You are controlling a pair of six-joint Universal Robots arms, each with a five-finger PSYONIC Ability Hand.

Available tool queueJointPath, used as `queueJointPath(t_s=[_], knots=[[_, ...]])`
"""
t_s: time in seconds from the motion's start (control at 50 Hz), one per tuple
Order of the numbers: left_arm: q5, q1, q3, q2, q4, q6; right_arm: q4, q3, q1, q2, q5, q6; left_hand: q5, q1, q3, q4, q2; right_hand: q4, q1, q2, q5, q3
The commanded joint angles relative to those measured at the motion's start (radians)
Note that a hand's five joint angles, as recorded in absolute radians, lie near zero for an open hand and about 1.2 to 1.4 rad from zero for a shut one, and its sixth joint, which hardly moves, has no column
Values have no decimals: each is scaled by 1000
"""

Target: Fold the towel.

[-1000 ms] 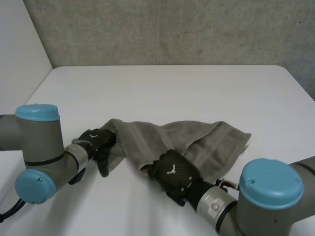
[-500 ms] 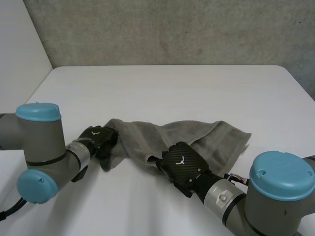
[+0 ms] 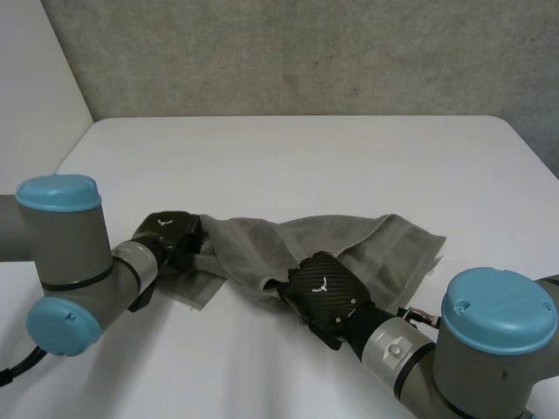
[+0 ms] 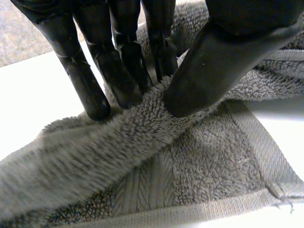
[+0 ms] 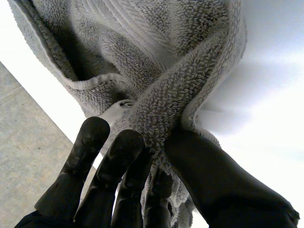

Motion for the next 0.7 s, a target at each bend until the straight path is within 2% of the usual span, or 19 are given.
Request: queueJointPath(t_s=[0.02, 0.12, 0.18, 0.22, 0.26, 0.38, 0.44, 0.46, 0.48, 0.5, 0.52, 0.54, 0.7], knots=[[0, 2, -7, 26, -1, -9, -1, -3, -12, -10, 5, 2, 122, 149, 88, 78, 219, 60, 95, 106, 77, 54], [2, 6, -10, 43, -1, -9, -2, -5, -32, -16, 12, 13, 122, 149, 88, 78, 219, 60, 95, 106, 77, 54], [2, 14, -2, 48, 5, -9, -7, -9, -52, -25, 48, 17, 122, 149, 88, 78, 219, 60, 95, 106, 77, 54], [0, 34, 7, 46, 42, -9, -11, -20, -73, -35, 103, 46, 122, 149, 88, 78, 219, 60, 95, 106, 77, 54], [-1, 57, 10, 41, 76, -7, -11, -25, -81, -36, 118, 65, 122, 149, 88, 78, 219, 60, 95, 106, 77, 54], [-3, 114, 28, -20, 205, -7, -7, -28, -82, -35, 129, 83, 122, 149, 88, 78, 219, 60, 95, 106, 77, 54], [-1, 115, 27, -29, 209, -9, -5, -25, -81, -35, 129, 86, 122, 149, 88, 78, 219, 60, 95, 106, 77, 54], [3, 115, 21, -31, 208, -9, -5, -25, -81, -35, 129, 86, -49, -22, -83, -93, 48, 60, 95, 106, 77, 54], [5, 114, 12, -29, 206, -9, -8, -23, -79, -35, 127, 88, -426, -399, -460, -470, -329, 60, 95, 106, 77, 54], [5, 114, 12, -29, 206, -9, -8, -23, -79, -35, 127, 88, -430, -402, -464, -474, -333, 60, 95, 106, 77, 54], [8, 102, 4, -25, 205, -7, -11, -20, -76, -35, 127, 88, -813, -786, -847, -857, -716, 60, 95, 106, 77, 54], [8, 94, -8, -11, 203, -5, -11, -19, -76, -35, 127, 86, -1032, -1005, -1066, -1076, -935, 60, 95, 106, 77, 54], [12, 53, -117, 124, 200, 7, -8, -14, -79, -32, 126, 79, -979, -952, -1013, -1023, -882, 60, 95, 106, 77, 54]])
